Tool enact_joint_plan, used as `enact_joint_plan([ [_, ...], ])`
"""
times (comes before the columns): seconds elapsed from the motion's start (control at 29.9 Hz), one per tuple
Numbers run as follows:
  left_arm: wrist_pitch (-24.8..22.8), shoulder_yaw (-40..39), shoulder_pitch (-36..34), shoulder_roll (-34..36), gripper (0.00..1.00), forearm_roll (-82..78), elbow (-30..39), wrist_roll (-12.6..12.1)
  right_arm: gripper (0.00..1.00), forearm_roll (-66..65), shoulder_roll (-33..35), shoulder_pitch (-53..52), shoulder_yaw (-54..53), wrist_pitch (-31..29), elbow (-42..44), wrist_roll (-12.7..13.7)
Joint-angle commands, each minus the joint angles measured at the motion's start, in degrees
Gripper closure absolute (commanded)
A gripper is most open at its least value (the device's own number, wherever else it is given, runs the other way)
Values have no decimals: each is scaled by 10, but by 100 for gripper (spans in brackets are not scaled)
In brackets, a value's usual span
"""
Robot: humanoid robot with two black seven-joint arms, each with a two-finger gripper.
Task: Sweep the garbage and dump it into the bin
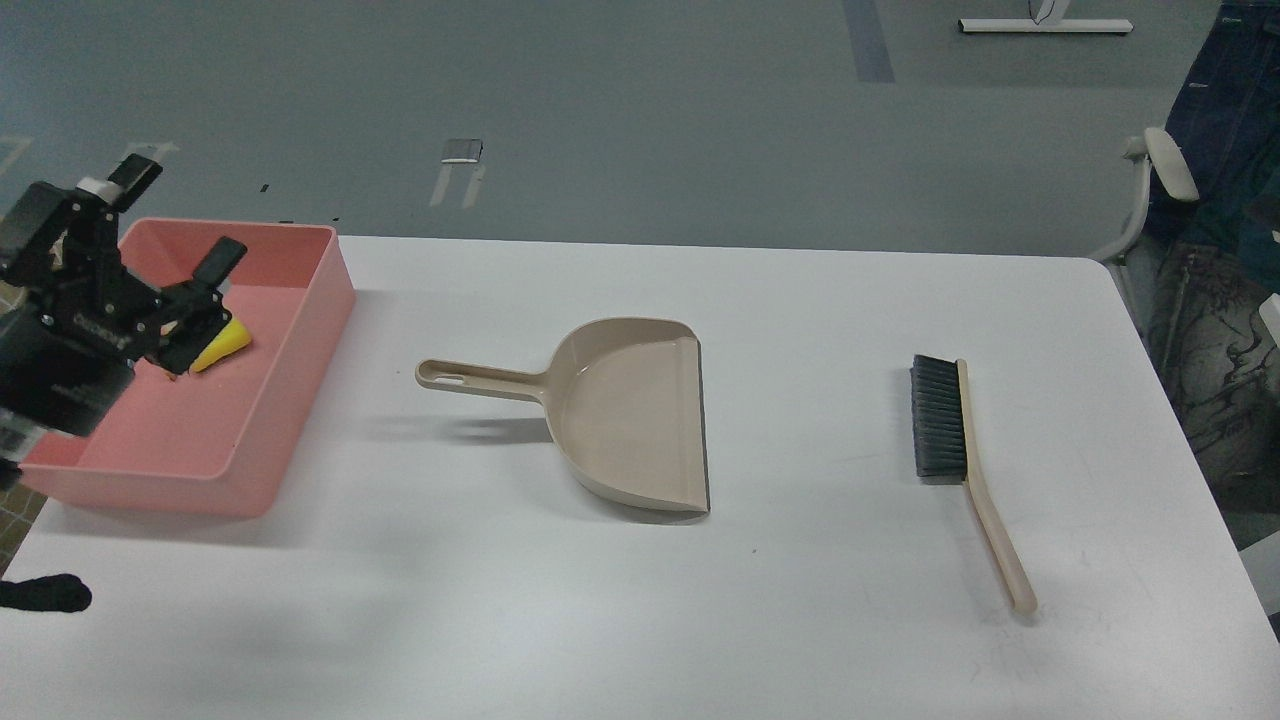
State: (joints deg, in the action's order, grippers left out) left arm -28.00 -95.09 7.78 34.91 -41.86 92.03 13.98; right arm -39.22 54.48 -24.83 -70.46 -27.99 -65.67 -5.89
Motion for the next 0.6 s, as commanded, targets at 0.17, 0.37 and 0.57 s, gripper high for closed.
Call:
enact_joint_plan([
  [0.17, 11, 52, -217, -9, 4, -2, -145, -47, 1, 5, -89, -57, -85, 0, 87, 0],
  [0.37, 61, 177, -370, -55, 4, 1, -282, -44, 1, 5, -164, -160, -82, 0, 214, -1],
  [0.57, 69, 249, -500, -141, 4, -3, -453, -26, 1, 2, -242, -246, -82, 0, 339, -13],
])
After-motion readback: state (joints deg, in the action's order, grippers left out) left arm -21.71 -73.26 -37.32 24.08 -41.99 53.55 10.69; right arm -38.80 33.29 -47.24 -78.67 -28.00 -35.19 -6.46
